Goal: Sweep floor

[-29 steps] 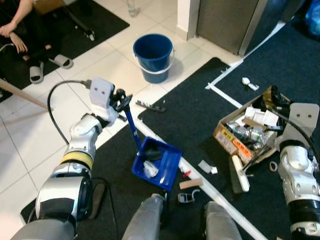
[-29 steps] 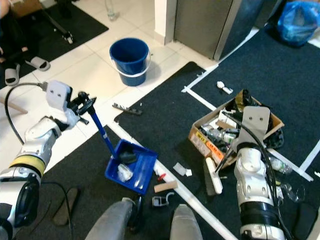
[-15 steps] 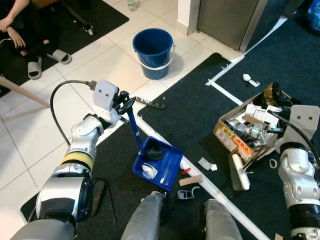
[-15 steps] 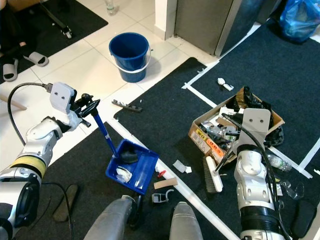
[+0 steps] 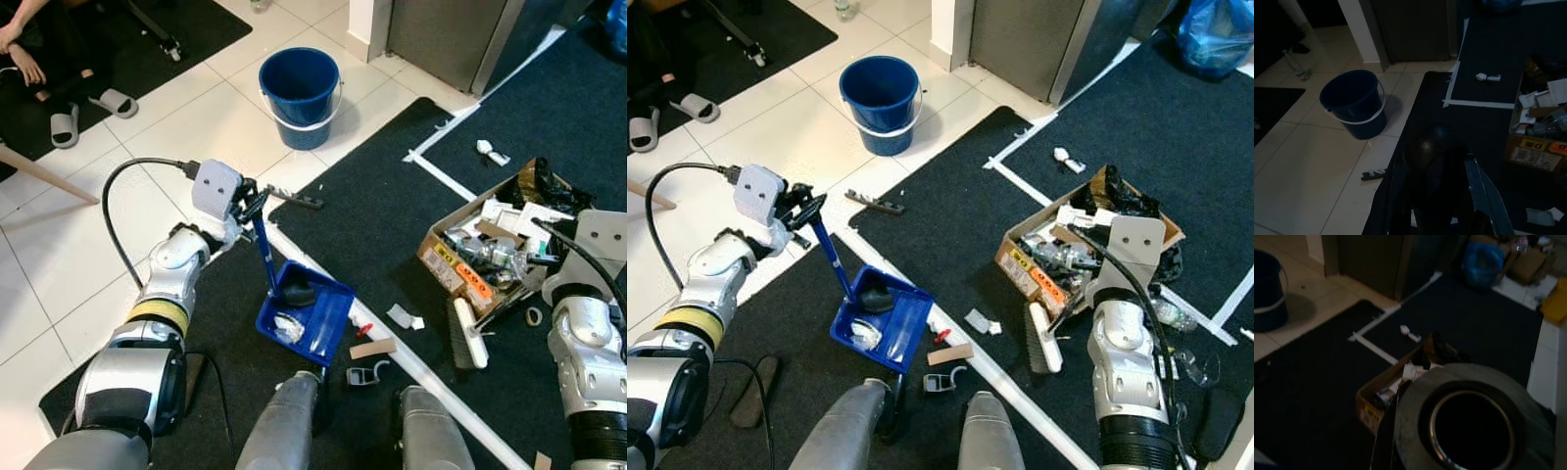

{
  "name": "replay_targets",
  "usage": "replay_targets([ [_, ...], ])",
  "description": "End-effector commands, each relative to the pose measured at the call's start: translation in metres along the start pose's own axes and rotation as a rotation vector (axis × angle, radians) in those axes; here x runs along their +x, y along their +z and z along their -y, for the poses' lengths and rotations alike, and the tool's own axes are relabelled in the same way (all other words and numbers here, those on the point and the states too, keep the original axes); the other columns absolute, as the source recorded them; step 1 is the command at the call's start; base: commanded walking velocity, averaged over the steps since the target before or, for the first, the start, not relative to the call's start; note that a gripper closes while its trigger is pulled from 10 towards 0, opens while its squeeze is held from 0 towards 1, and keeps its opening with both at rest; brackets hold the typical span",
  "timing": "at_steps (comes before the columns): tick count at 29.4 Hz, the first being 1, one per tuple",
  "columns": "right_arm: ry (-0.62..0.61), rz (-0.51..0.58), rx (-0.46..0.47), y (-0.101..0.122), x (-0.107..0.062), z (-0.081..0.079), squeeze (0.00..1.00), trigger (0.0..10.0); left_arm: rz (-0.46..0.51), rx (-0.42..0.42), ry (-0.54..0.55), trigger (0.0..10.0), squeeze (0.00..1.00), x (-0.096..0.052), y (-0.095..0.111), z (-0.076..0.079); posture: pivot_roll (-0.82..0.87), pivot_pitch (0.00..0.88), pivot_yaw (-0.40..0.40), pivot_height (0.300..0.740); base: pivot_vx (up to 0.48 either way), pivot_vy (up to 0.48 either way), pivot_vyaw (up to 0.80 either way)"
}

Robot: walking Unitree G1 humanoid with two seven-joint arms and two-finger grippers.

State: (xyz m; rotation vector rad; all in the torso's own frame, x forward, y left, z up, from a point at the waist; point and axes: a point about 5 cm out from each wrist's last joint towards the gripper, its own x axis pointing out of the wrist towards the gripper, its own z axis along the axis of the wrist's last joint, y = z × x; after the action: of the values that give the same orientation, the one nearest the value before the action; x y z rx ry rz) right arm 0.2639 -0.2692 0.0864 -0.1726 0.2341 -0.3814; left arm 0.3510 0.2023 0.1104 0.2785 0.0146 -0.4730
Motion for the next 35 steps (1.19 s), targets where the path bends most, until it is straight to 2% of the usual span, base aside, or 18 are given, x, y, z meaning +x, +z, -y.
replay_targets([
  [1,-0.069,-0.137,-0.047,-0.024,-0.005,0.016,0.00,10.0,-0.047,0.020,-0.001,10.0,0.00,-0.004,-0.012,0.007,-0.06,0.268,0.047,0.740,0.000,0.000,0.00],
  [6,-0.114,-0.133,-0.033,-0.015,-0.003,0.027,0.00,10.0,-0.049,0.003,-0.001,10.0,0.00,-0.003,-0.015,0.012,-0.07,0.259,0.049,0.740,0.000,0.000,0.00],
  [7,-0.127,-0.145,-0.060,0.001,0.001,0.036,0.00,10.0,-0.048,-0.010,-0.007,10.0,0.00,-0.001,-0.017,0.018,-0.07,0.248,0.049,0.740,0.000,0.000,0.00],
  [8,-0.127,-0.145,-0.060,0.001,0.001,0.036,0.00,10.0,-0.048,-0.010,-0.007,10.0,0.00,-0.001,-0.017,0.018,-0.07,0.248,0.049,0.740,0.000,0.000,0.00],
  [9,-0.105,-0.169,-0.111,0.015,0.001,0.036,0.00,10.0,-0.046,-0.019,-0.009,10.0,0.00,0.000,-0.018,0.021,-0.07,0.242,0.047,0.740,0.000,0.000,0.00],
  [12,-0.098,-0.176,-0.121,0.017,0.001,0.035,0.00,10.0,-0.045,-0.022,-0.009,10.0,0.00,0.000,-0.018,0.022,-0.07,0.242,0.047,0.740,0.000,0.000,0.00],
  [16,-0.034,-0.238,-0.058,0.026,0.000,0.028,0.00,10.0,-0.049,-0.024,-0.002,10.0,0.00,0.001,-0.019,0.025,-0.06,0.207,0.035,0.740,0.000,0.000,0.00],
  [18,-0.034,-0.238,-0.058,0.026,0.000,0.028,0.00,10.0,-0.049,-0.024,-0.002,10.0,0.00,0.001,-0.019,0.025,-0.06,0.207,0.035,0.740,0.000,0.000,0.00],
  [20,0.032,-0.255,-0.025,0.029,0.001,0.017,0.00,10.0,-0.051,-0.028,0.006,10.0,0.00,0.001,-0.021,0.028,-0.06,0.188,0.029,0.740,0.000,0.000,0.00],
  [21,0.032,-0.255,-0.025,0.029,0.001,0.017,0.00,10.0,-0.051,-0.028,0.006,10.0,0.00,0.001,-0.021,0.028,-0.06,0.188,0.029,0.740,0.000,0.000,0.00],
  [24,0.073,-0.314,0.143,0.008,-0.003,-0.017,0.00,10.0,-0.053,-0.030,0.009,10.0,0.00,0.002,-0.023,0.032,-0.06,0.158,0.015,0.740,0.000,0.000,0.00],
  [27,0.068,-0.325,0.181,0.004,-0.004,-0.022,0.00,10.0,-0.052,-0.029,0.009,10.0,0.00,0.002,-0.023,0.033,-0.06,0.158,0.015,0.740,0.000,0.000,0.00],
  [30,0.025,-0.240,0.260,0.001,-0.007,-0.032,0.00,10.0,-0.054,-0.021,0.007,10.0,0.00,0.002,-0.024,0.035,-0.05,0.147,0.012,0.740,0.000,0.000,0.00],
  [35,-0.054,-0.140,0.264,0.008,-0.009,-0.029,0.00,10.0,-0.057,-0.015,0.001,10.0,0.00,0.001,-0.026,0.038,-0.04,0.153,0.025,0.740,0.000,0.000,0.00],
])
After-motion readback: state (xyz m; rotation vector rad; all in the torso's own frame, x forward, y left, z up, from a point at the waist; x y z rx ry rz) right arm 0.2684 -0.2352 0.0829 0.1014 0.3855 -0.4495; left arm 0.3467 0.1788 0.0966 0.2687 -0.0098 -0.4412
